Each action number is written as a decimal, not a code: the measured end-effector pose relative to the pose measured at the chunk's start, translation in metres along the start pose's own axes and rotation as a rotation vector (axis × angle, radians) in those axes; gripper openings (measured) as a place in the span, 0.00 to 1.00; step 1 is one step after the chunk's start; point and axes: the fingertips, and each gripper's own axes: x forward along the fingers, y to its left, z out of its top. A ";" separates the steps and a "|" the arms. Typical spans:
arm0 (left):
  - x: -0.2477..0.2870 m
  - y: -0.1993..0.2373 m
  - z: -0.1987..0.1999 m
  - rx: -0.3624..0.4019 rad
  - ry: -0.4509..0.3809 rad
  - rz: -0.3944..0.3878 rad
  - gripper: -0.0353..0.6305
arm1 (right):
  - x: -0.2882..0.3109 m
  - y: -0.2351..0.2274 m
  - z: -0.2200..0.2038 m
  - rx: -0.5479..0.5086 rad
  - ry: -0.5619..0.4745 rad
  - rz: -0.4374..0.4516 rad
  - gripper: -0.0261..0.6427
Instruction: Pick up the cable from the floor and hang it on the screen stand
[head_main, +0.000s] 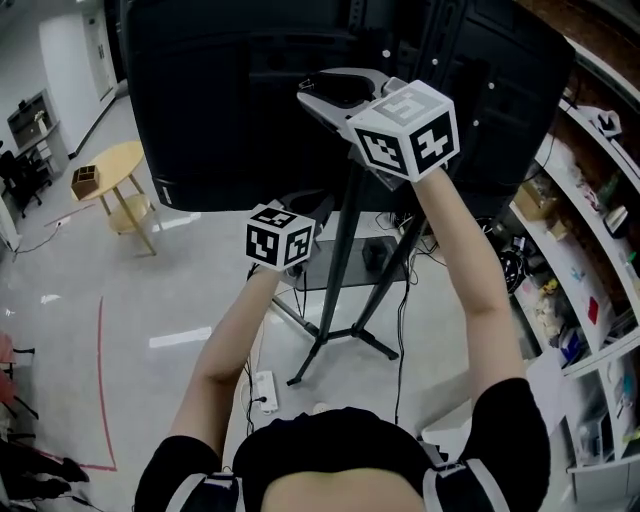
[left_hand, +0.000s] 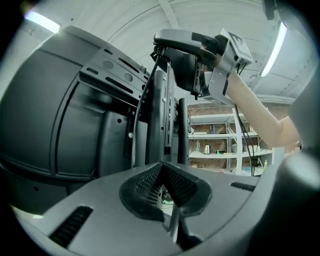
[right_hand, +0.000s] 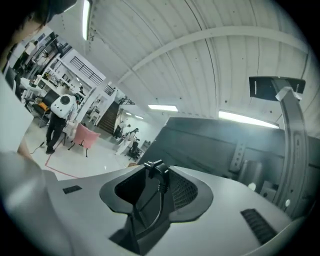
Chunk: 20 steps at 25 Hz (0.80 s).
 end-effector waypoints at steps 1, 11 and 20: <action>0.003 0.002 0.006 0.004 -0.008 0.009 0.06 | -0.002 -0.008 0.009 -0.009 -0.013 -0.004 0.28; 0.032 0.028 0.062 0.065 -0.032 0.063 0.06 | -0.012 -0.094 0.084 -0.085 -0.079 -0.087 0.28; 0.059 0.041 0.101 0.115 -0.059 0.113 0.06 | -0.008 -0.143 0.105 -0.081 -0.130 -0.115 0.28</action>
